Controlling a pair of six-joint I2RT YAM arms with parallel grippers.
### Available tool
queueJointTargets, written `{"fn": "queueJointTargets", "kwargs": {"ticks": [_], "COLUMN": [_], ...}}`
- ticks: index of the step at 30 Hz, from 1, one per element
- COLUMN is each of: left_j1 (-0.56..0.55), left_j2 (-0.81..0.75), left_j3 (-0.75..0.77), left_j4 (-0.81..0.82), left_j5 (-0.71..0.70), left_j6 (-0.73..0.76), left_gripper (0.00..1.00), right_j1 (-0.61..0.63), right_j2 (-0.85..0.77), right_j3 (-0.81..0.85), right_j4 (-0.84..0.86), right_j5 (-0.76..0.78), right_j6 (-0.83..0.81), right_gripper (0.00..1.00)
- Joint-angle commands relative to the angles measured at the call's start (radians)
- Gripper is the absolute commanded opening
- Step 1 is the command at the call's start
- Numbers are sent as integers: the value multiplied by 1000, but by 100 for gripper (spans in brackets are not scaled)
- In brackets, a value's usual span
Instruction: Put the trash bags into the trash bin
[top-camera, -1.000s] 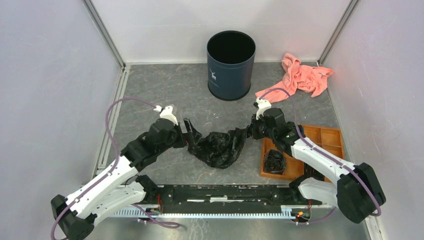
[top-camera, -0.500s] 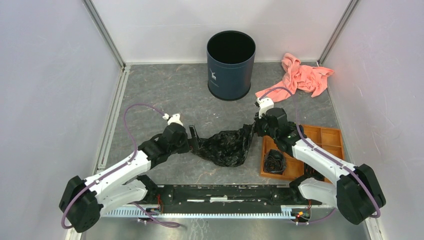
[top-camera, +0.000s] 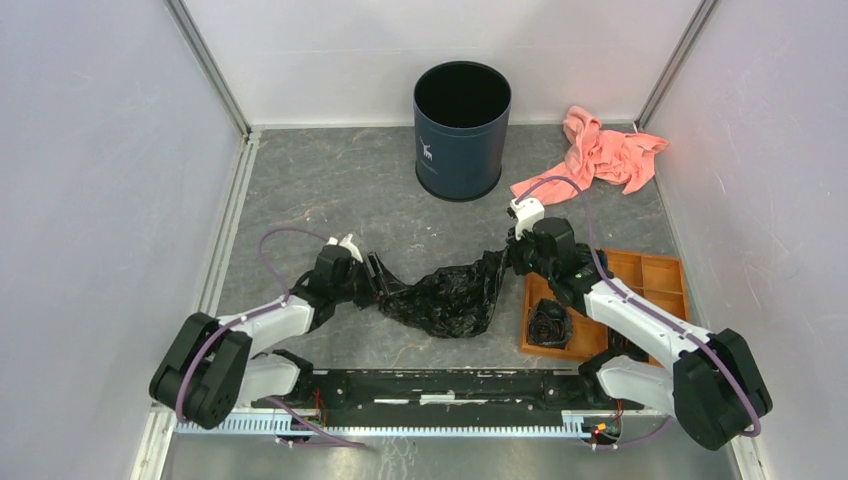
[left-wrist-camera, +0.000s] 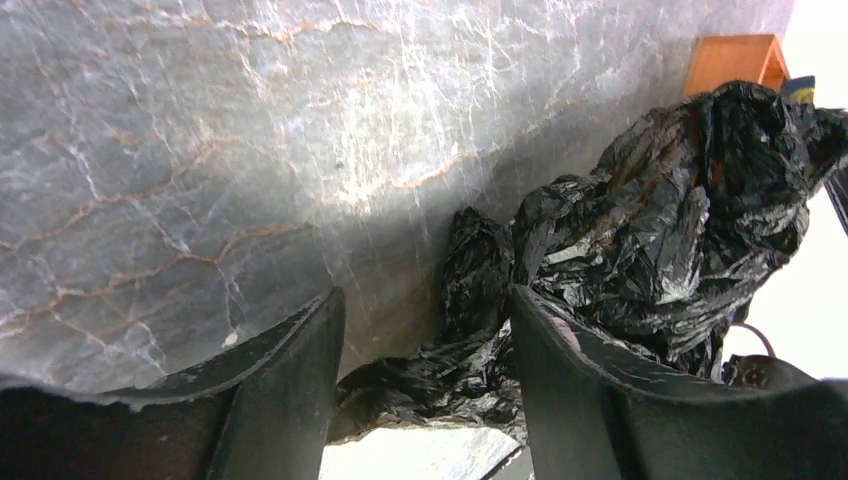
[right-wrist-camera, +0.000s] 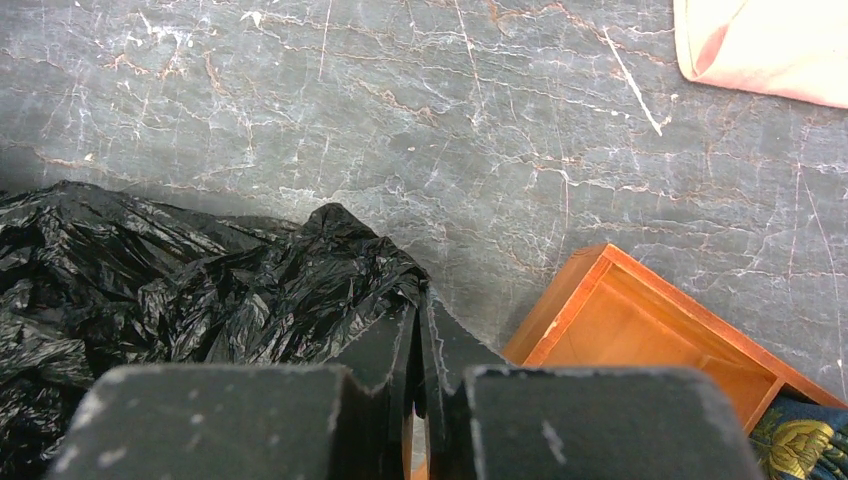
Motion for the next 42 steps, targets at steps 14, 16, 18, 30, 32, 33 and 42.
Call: {"fn": "queueJointTargets", "kwargs": {"ticks": [14, 16, 18, 30, 32, 33, 42], "left_j1": [2, 6, 8, 8, 8, 9, 9], "left_j2": [-216, -245, -284, -553, -574, -604, -562], "left_j3": [70, 242, 462, 522, 366, 325, 760], "left_j4": [-151, -314, -472, -660, -718, -731, -749], "left_j5": [31, -19, -90, -325, -316, -306, -156], "left_j6": [-4, 62, 141, 94, 59, 45, 186], "left_gripper": [2, 2, 2, 2, 2, 2, 2], "right_j1": [2, 1, 1, 2, 3, 9, 61], "right_j2": [-17, -21, -42, -324, -242, -214, -222], "right_j3": [63, 156, 271, 85, -17, -57, 324], "right_j4": [-6, -68, -127, 224, 175, 159, -81], "right_j5": [-81, -56, -28, -205, -297, -365, -302], "right_j6": [-11, -31, -57, -4, 37, 42, -58], "right_gripper": [6, 4, 2, 1, 1, 1, 2]}}
